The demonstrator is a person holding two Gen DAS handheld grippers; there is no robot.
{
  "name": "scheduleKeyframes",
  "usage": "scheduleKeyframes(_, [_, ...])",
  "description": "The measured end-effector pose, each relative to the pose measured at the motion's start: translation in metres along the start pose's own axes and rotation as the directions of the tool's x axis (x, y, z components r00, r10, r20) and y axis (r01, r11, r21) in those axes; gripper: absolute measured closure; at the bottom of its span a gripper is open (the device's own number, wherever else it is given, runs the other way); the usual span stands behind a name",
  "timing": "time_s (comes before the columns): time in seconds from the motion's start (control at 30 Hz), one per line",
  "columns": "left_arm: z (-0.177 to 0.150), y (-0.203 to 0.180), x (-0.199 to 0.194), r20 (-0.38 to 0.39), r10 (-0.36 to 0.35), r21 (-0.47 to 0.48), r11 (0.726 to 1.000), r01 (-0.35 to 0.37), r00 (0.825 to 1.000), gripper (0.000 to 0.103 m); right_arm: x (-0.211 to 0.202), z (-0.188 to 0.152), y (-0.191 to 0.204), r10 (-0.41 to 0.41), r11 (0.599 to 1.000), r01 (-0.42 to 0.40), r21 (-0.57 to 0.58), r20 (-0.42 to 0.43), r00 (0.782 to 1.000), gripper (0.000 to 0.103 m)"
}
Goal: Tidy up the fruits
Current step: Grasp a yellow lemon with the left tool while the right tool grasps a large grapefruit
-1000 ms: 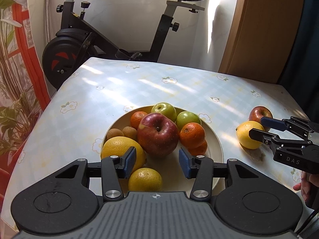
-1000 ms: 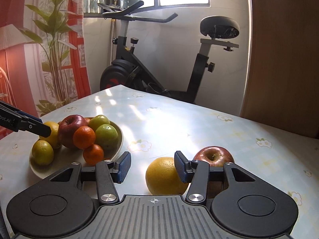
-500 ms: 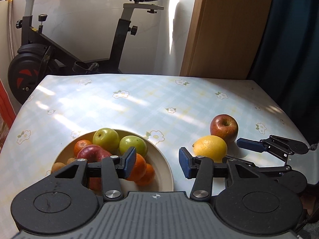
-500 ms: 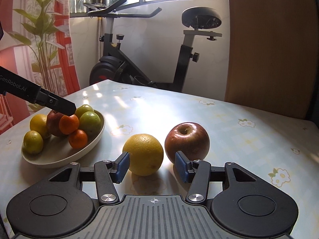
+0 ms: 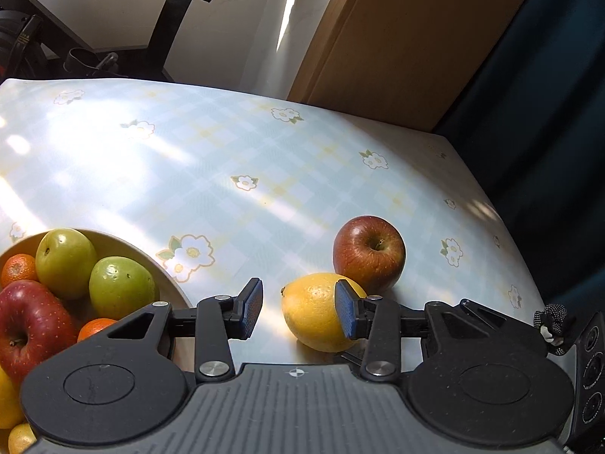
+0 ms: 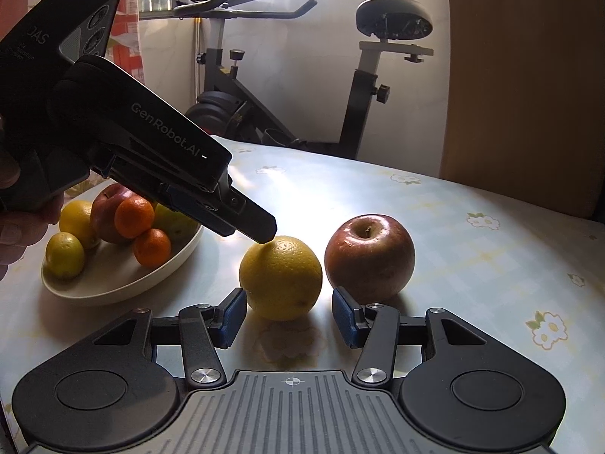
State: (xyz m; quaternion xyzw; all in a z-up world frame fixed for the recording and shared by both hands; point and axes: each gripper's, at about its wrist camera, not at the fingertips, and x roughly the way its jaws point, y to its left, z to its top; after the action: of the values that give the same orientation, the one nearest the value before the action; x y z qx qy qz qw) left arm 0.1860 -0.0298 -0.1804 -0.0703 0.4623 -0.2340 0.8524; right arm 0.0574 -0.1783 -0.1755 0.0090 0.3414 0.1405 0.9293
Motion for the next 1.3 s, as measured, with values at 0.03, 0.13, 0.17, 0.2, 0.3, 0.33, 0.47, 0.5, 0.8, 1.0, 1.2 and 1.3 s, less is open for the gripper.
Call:
scheduleKeyframes(0.03, [0.0, 0.0, 0.001, 0.0, -0.014, -0.006, 1.0, 0.014, 1.0, 0.06, 0.0, 0.0, 0.0, 0.002, 1.0, -0.002, -0.002, -0.003, 1.0, 0.056])
scheduleKeyframes(0.13, [0.001, -0.002, 0.005, -0.014, -0.058, -0.016, 0.998, 0.058, 0.998, 0.064, 0.001, 0.001, -0.001, 0.006, 1.0, -0.006, -0.001, -0.009, 1.0, 0.056])
scheduleKeyframes(0.17, [0.001, -0.002, 0.006, -0.022, -0.073, -0.015, 0.997, 0.072, 0.997, 0.064, 0.001, 0.001, -0.002, 0.006, 1.0, -0.006, 0.001, -0.011, 1.0, 0.056])
scheduleKeyframes(0.2, [0.001, -0.003, 0.008, -0.03, -0.086, -0.011, 0.996, 0.085, 0.996, 0.064, 0.002, 0.001, -0.003, 0.006, 1.0, -0.006, 0.004, -0.012, 1.0, 0.056])
scheduleKeyframes(0.3, [-0.001, -0.01, 0.01, -0.037, -0.093, 0.025, 0.995, 0.094, 0.995, 0.064, 0.005, 0.001, -0.003, 0.005, 1.0, -0.005, 0.012, -0.023, 1.0, 0.056])
scheduleKeyframes(0.33, [-0.002, -0.011, 0.01, -0.036, -0.09, 0.035, 0.995, 0.091, 0.995, 0.064, 0.006, 0.0, -0.003, 0.005, 1.0, -0.004, 0.014, -0.027, 1.0, 0.056])
scheduleKeyframes(0.47, [-0.002, -0.01, 0.01, -0.038, -0.094, 0.035, 0.995, 0.095, 0.995, 0.064, 0.01, 0.001, -0.004, 0.013, 1.0, -0.012, 0.023, -0.039, 0.999, 0.056])
scheduleKeyframes(0.5, [-0.001, -0.009, 0.01, -0.039, -0.096, 0.035, 0.995, 0.098, 0.995, 0.064, 0.012, 0.001, -0.004, 0.015, 1.0, -0.014, 0.025, -0.044, 0.999, 0.056])
scheduleKeyframes(0.8, [-0.001, -0.007, 0.004, -0.047, -0.105, 0.024, 0.994, 0.106, 0.993, 0.064, 0.016, -0.001, -0.002, 0.031, 0.999, -0.028, 0.043, -0.059, 0.998, 0.057])
scheduleKeyframes(1.0, [-0.008, -0.004, -0.005, -0.07, -0.1, 0.018, 0.995, 0.102, 0.992, 0.063, 0.009, -0.003, 0.007, 0.067, 0.997, -0.065, 0.038, -0.068, 0.995, 0.057])
scheduleKeyframes(1.2, [-0.015, 0.005, -0.029, -0.062, -0.088, 0.005, 0.996, 0.088, 0.994, 0.063, 0.001, 0.006, 0.028, 0.115, 0.993, -0.114, 0.018, -0.048, 0.992, 0.057])
scheduleKeyframes(1.3, [-0.017, 0.014, -0.048, -0.039, -0.076, -0.008, 0.997, 0.076, 0.996, 0.063, 0.0, 0.016, 0.04, 0.144, 0.99, -0.144, -0.002, -0.034, 0.989, 0.057])
